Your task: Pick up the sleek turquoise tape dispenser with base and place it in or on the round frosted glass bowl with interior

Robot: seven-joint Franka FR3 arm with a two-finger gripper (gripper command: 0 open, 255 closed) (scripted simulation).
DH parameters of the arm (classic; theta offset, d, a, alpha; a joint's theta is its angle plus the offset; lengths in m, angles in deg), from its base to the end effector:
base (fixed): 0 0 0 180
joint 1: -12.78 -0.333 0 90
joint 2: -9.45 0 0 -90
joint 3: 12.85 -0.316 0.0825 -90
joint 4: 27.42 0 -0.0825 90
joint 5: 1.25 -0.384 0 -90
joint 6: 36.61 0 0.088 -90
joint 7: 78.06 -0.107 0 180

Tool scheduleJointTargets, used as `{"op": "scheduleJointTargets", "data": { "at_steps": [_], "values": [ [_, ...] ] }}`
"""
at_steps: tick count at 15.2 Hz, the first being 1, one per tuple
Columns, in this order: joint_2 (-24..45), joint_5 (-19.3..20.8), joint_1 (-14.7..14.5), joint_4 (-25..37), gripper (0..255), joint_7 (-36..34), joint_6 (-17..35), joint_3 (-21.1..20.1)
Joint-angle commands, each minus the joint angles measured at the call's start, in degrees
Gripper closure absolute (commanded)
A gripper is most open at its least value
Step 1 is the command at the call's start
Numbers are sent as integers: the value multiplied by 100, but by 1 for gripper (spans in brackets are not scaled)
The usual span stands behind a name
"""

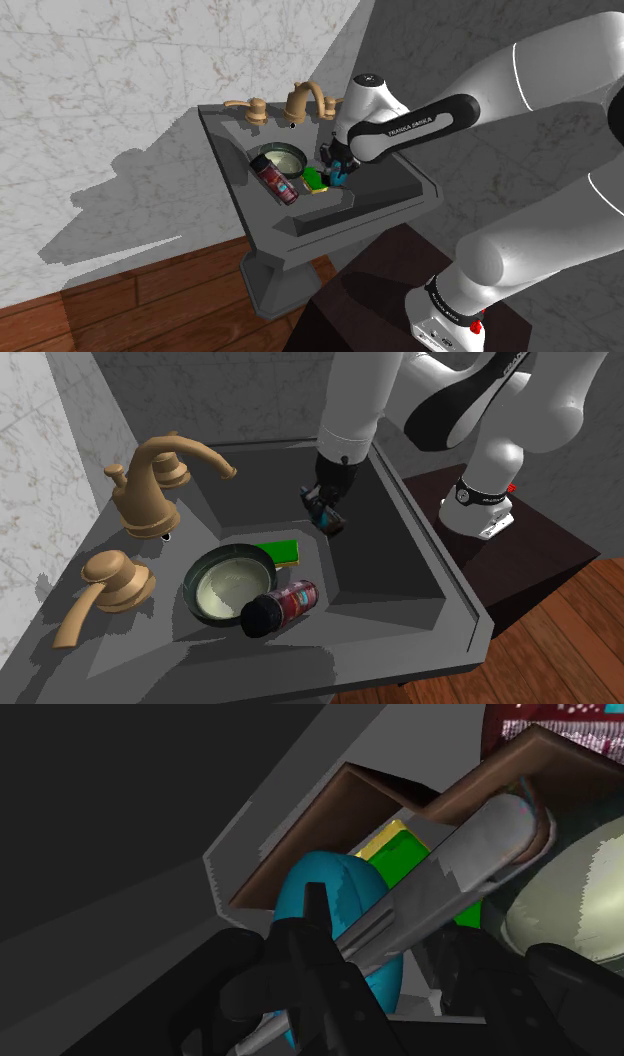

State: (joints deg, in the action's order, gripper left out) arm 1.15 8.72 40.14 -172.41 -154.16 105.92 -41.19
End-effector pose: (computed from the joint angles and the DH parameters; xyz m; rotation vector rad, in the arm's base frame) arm 0.4578 0.0064 0.3293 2.5262 -1.6888 0.2659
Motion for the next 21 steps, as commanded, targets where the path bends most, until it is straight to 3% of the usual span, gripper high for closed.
{"op": "scheduleJointTargets", "data": {
  "at_steps": [1, 8, 14, 21],
  "values": [
    [-163, -156, -45, 30, 255, 128, -166, 29],
    [-553, -470, -149, 238, 255, 427, -711, 137],
    [851, 381, -29, 1763, 255, -359, -1096, -209],
    [2512, 1282, -458, 3830, 255, -1006, -1897, -214]
  ]
}}
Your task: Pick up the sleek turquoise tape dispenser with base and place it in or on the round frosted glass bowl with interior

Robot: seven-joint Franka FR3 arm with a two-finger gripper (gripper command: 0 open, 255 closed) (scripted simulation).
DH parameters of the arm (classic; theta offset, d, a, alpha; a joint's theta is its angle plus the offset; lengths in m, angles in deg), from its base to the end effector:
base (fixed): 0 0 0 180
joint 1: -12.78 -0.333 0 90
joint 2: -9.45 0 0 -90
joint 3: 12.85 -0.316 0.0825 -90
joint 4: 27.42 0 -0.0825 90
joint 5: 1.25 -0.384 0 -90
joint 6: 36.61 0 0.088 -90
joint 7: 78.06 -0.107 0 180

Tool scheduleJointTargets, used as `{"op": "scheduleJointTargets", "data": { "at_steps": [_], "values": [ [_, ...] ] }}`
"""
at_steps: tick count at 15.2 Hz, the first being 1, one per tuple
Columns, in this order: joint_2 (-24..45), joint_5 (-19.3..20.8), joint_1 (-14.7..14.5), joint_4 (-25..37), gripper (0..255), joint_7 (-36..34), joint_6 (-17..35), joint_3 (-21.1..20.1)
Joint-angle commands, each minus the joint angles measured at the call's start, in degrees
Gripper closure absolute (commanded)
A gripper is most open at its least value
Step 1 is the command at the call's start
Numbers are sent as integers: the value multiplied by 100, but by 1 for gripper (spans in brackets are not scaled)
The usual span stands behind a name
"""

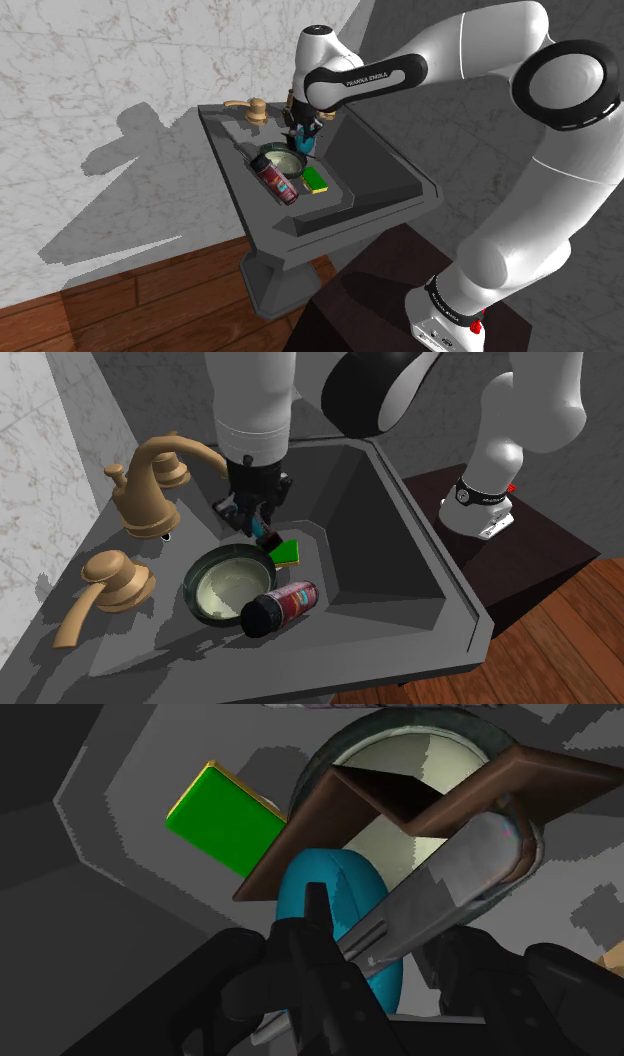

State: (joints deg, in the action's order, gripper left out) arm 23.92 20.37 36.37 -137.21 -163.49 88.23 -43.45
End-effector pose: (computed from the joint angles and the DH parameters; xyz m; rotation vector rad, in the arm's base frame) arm 0.6104 0.0456 0.3851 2.5289 -1.6879 0.2646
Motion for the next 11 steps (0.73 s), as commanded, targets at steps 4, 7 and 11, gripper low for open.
{"op": "scheduleJointTargets", "data": {
  "at_steps": [4, 7, 11],
  "values": [
    [1198, 470, -521, 1704, 255, -207, -707, 129],
    [1466, 573, -640, 1965, 255, -256, -727, 189],
    [1585, 668, -657, 1833, 255, -349, -499, 239]
  ]
}}
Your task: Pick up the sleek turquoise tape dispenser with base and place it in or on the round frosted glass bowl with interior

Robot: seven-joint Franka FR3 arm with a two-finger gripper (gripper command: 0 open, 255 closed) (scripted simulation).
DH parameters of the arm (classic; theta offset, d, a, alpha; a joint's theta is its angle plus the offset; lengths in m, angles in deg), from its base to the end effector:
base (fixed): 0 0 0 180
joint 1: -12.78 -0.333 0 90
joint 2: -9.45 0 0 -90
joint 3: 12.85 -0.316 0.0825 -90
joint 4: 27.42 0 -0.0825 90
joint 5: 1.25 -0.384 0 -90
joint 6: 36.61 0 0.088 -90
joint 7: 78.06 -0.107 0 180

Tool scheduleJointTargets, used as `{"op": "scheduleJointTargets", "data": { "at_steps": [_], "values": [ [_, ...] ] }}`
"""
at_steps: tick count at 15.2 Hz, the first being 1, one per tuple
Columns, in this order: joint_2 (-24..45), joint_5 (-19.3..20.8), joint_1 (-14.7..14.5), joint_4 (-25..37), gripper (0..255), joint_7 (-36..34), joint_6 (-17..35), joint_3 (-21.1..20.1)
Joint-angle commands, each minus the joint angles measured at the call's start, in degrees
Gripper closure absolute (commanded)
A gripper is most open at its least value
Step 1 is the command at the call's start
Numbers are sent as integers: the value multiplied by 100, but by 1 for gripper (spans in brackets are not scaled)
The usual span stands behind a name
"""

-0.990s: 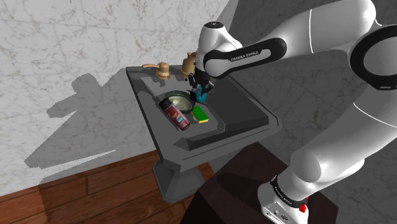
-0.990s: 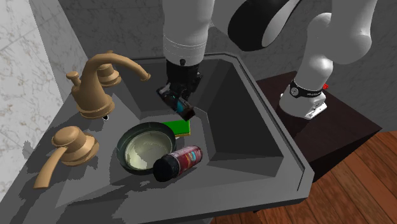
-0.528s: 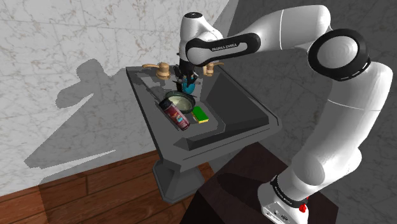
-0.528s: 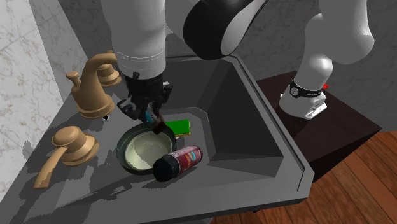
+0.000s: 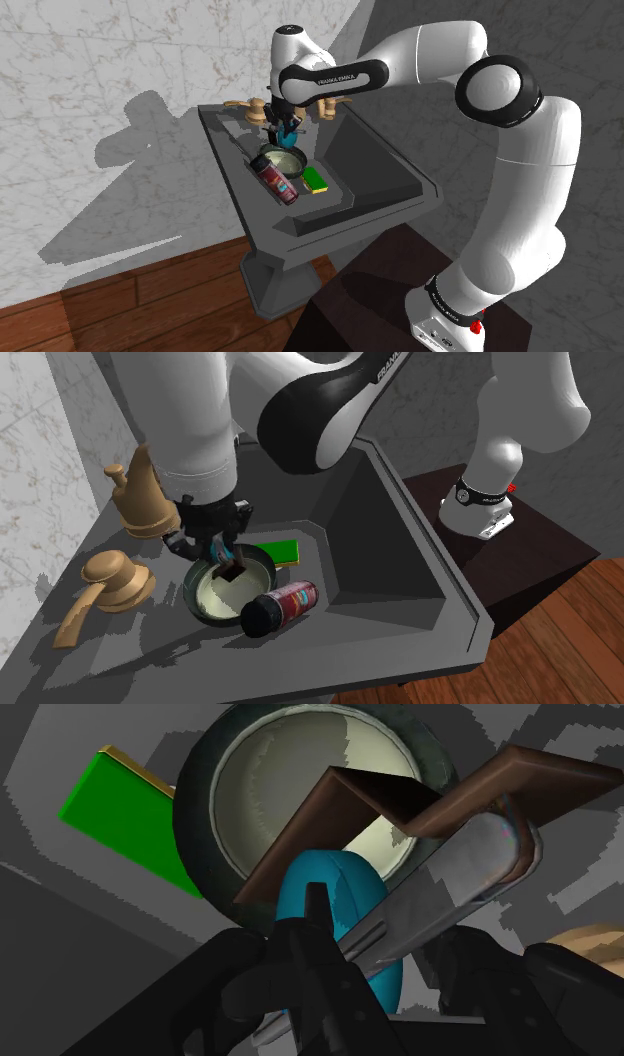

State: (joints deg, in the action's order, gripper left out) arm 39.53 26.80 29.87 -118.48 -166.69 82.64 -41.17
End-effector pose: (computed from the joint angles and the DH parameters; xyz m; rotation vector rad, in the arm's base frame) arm 0.6854 0.0633 0.3625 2.5264 -1.6893 0.2647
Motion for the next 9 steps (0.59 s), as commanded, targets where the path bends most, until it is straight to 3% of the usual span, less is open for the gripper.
{"op": "scheduleJointTargets", "data": {
  "at_steps": [1, 9],
  "values": [
    [56, 49, -12, -69, 255, -53, 115, 24],
    [344, 261, -72, -249, 255, -247, 541, 148]
  ]
}}
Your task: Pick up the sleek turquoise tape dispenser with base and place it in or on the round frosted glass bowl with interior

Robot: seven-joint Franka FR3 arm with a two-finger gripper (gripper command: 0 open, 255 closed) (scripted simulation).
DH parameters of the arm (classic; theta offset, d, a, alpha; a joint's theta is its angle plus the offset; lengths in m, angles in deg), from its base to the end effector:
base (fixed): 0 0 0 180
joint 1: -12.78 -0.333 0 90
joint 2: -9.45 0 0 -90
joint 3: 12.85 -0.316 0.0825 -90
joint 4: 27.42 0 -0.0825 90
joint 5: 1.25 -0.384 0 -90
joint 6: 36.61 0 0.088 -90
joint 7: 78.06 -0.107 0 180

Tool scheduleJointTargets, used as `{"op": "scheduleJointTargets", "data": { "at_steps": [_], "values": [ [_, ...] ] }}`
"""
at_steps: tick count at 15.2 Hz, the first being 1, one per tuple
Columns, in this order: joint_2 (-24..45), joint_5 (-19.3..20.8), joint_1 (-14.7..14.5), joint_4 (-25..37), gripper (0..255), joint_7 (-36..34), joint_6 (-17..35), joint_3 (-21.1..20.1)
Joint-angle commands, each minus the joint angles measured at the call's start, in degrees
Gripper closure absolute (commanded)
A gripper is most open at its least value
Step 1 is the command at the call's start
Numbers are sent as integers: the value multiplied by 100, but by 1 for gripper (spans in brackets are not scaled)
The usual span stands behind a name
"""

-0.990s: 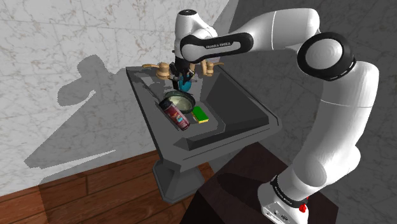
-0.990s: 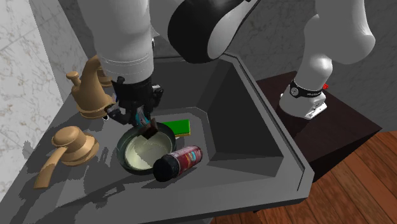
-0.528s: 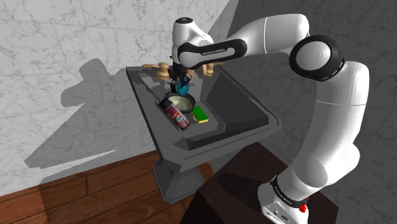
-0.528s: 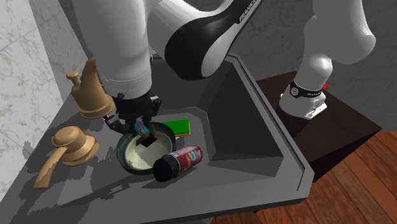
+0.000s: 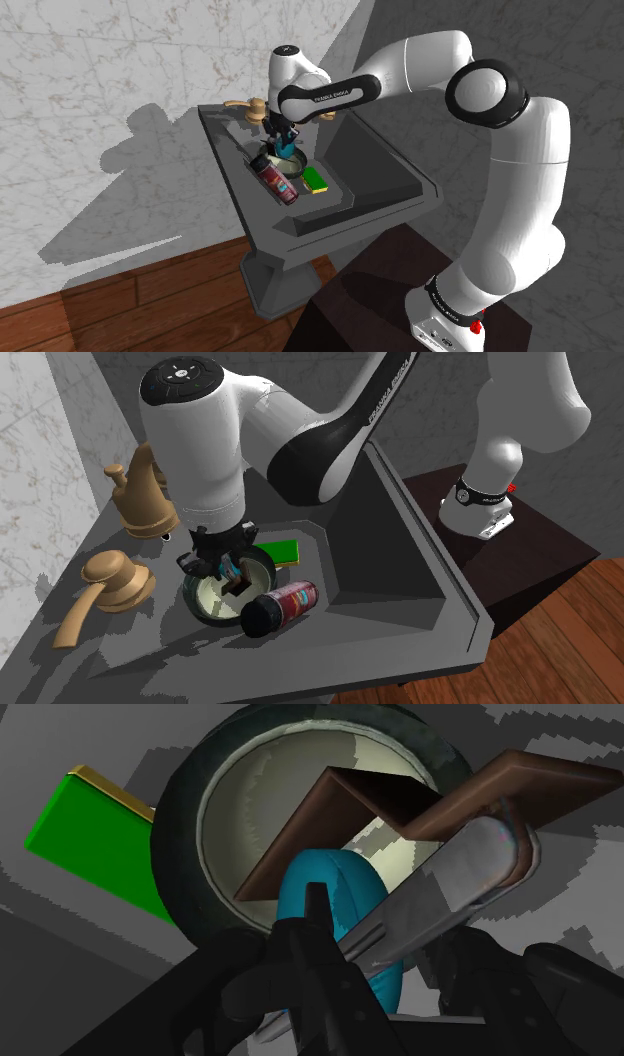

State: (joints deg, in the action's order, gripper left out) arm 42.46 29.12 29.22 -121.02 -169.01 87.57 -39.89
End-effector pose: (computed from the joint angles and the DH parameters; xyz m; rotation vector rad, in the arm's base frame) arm 0.6841 0.0649 0.3149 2.5263 -1.6888 0.2644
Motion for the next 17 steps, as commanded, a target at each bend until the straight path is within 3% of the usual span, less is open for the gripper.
{"op": "scheduleJointTargets", "data": {
  "at_steps": [1, 8, 9, 14, 17],
  "values": [
    [84, 51, -15, -7, 255, -34, 88, 34],
    [84, 51, -15, -7, 255, -34, 88, 34],
    [83, 51, -15, -8, 0, -34, 88, 34],
    [83, 51, -15, -8, 0, -34, 88, 34],
    [-239, -149, 16, 66, 0, 77, -282, -104]
  ]
}}
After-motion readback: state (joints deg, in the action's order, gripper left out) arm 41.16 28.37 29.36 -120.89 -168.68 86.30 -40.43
